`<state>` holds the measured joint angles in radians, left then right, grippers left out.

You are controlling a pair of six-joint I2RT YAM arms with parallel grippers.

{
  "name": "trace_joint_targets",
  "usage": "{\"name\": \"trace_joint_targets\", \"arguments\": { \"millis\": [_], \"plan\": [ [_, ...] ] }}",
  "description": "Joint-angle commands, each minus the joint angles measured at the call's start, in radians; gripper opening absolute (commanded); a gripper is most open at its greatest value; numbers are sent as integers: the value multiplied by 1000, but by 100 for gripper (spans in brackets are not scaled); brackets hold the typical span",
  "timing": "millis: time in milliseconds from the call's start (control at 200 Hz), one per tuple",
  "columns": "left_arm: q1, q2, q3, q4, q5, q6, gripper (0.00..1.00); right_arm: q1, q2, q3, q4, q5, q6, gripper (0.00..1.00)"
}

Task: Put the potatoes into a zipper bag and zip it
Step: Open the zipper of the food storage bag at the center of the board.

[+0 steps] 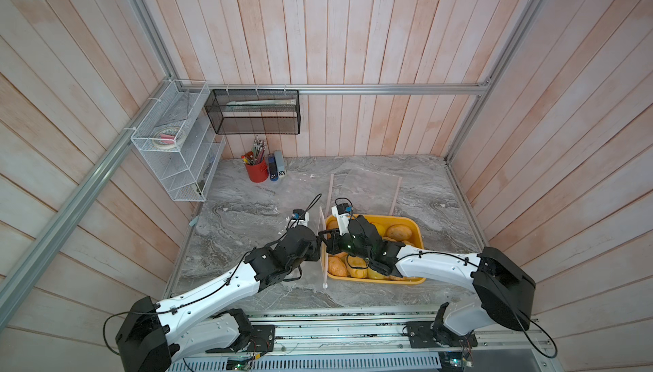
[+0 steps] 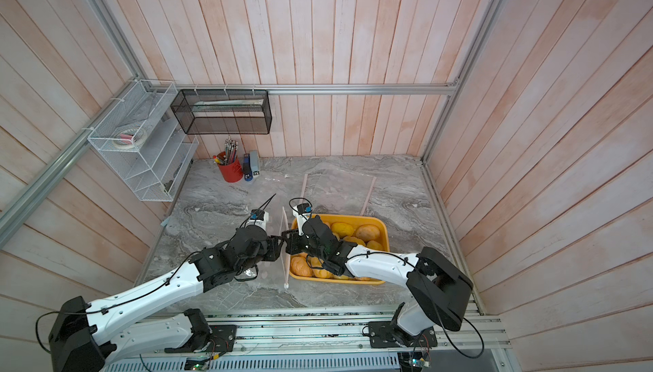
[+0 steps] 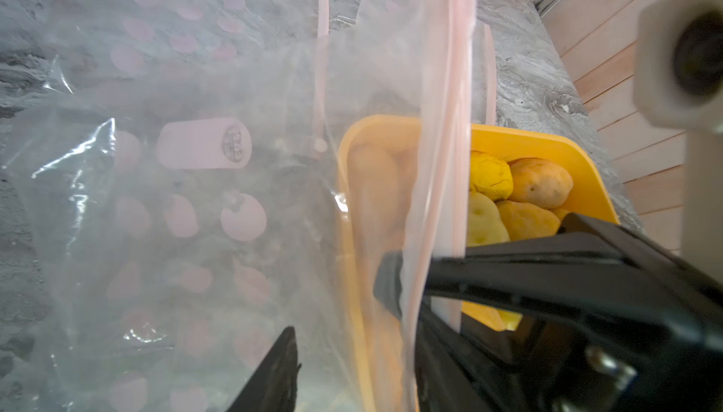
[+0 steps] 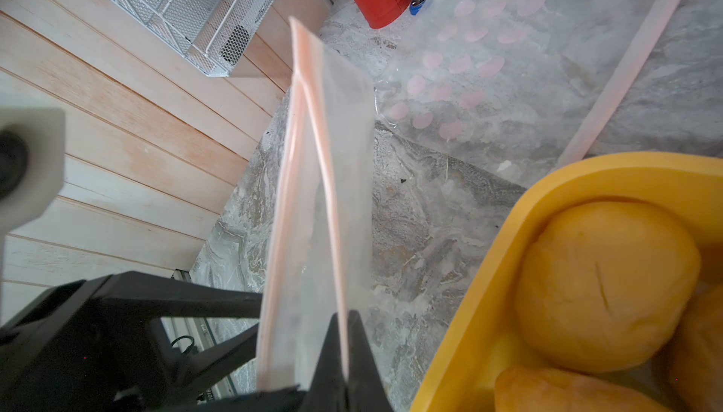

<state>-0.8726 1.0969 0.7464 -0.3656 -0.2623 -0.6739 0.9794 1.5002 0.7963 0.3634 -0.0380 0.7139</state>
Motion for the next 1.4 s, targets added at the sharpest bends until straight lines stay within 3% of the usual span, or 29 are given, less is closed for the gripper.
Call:
{"name": "trace_joint_targets", "arguments": {
  "millis": [0, 115, 335, 485, 590, 945, 1110, 1395],
  "plan": [
    [-5, 7, -20, 27, -8, 1, 45, 7, -21, 15, -28, 29, 2, 0],
    [-6, 27, -22, 28, -30, -13, 33, 11, -33, 12, -29, 38, 2, 0],
    [-5, 70, -4, 39, -26, -16, 30, 13, -40, 14, -38, 50, 2, 0],
    [-5, 72, 5, 3, -79, -25, 9, 15, -47, 9, -55, 80, 1, 0],
    [-5, 52, 31, -72, -151, -38, 0, 15, -48, -3, -68, 107, 2, 0],
    [-6, 69, 359, -632, -259, -249, 0, 15, -23, -38, -78, 159, 9, 0],
    [-5, 166, 517, -797, -263, -235, 0, 16, 1, -47, -59, 152, 9, 1],
    [-5, 295, 544, -778, -311, -236, 0, 16, 32, -61, -26, 125, 1, 19]
  ]
}}
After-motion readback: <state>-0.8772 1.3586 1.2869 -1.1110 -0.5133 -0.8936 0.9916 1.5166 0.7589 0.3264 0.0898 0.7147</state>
